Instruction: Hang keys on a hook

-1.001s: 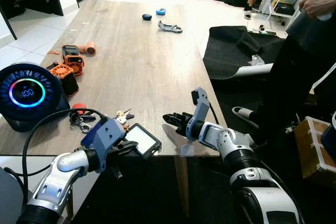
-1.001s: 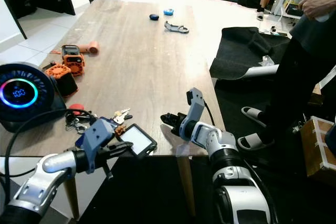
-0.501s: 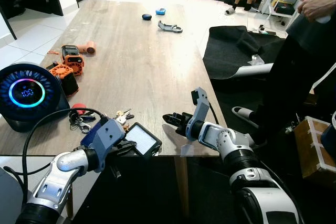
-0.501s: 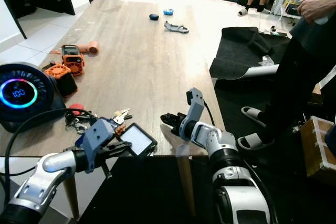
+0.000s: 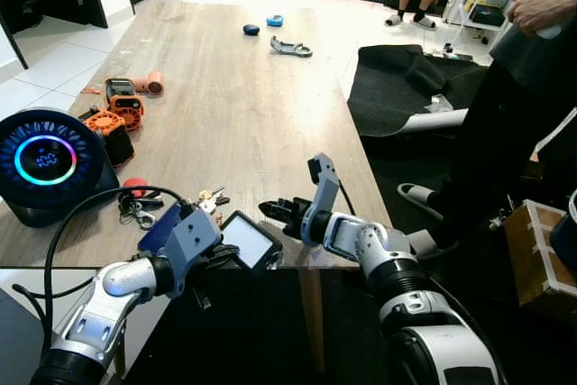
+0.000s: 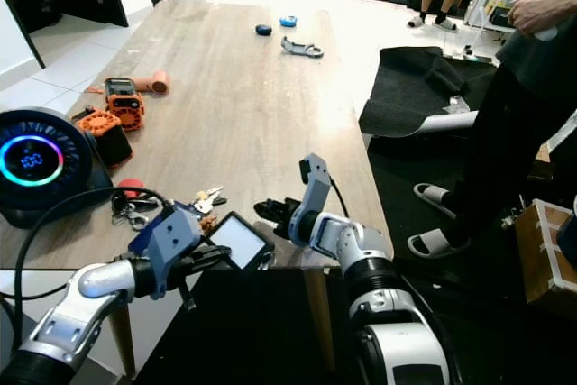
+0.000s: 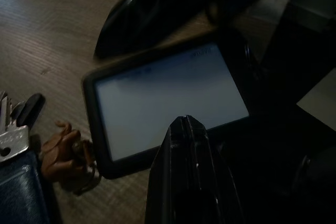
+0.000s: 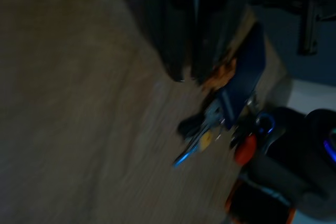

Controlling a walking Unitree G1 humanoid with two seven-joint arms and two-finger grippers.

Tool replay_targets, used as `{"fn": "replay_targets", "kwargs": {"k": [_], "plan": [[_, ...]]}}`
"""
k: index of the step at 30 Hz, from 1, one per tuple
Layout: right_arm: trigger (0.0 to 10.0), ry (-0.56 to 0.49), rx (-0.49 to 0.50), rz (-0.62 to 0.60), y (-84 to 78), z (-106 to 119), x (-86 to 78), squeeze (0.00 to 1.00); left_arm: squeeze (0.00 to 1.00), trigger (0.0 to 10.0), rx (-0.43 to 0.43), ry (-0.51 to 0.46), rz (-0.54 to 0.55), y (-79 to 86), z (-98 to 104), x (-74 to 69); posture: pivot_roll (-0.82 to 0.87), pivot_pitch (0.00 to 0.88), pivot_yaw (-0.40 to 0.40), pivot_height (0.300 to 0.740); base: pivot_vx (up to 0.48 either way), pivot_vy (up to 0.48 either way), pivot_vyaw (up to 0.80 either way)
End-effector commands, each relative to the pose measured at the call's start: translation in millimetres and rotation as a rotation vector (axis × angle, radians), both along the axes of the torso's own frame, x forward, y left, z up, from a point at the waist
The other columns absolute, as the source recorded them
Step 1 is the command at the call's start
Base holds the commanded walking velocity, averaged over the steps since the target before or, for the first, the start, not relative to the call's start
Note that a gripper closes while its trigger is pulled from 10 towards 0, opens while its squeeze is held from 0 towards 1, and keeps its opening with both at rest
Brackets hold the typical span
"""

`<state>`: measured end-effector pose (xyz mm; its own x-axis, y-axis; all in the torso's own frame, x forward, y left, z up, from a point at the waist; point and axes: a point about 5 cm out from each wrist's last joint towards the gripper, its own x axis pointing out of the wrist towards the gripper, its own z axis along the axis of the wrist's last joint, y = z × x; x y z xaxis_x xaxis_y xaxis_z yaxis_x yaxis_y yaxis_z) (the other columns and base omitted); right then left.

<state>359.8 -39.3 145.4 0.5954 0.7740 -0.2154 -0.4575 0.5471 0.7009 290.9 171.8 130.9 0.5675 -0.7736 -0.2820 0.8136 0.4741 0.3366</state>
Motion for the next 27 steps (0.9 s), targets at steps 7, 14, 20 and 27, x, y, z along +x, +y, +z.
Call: {"fn": "replay_targets", "kwargs": {"k": [7, 14, 20, 27], "plan": [[10.0, 0.057, 0.03, 0.033, 5.5, -7, -7.2, 1.0, 0.0, 10.0, 0.035, 0.071, -0.022, -6.6, -18, -5.2, 0.08, 0.147, -0.063, 0.74, 0.0, 0.0, 0.0], [10.0, 0.097, 0.021, 0.044, 2.8, -11, -10.7, 0.23, 0.0, 10.0, 0.032, 0.071, -0.034, -10.4, -19, -5.2, 0.08, 0.147, -0.062, 0.74, 0.0, 0.0, 0.0], [10.0, 0.178, 0.011, 0.077, -3.3, -16, -17.6, 0.0, 0.0, 10.0, 0.031, 0.07, -0.045, -13.3, -19, -4.9, 0.08, 0.148, -0.061, 0.74, 0.0, 0.0, 0.0], [10.0, 0.226, 0.025, 0.119, -4.8, -15, -23.1, 0.0, 0.0, 10.0, 0.033, 0.071, -0.05, -13.8, -20, -5.3, 0.08, 0.148, -0.058, 0.74, 0.0, 0.0, 0.0]]}}
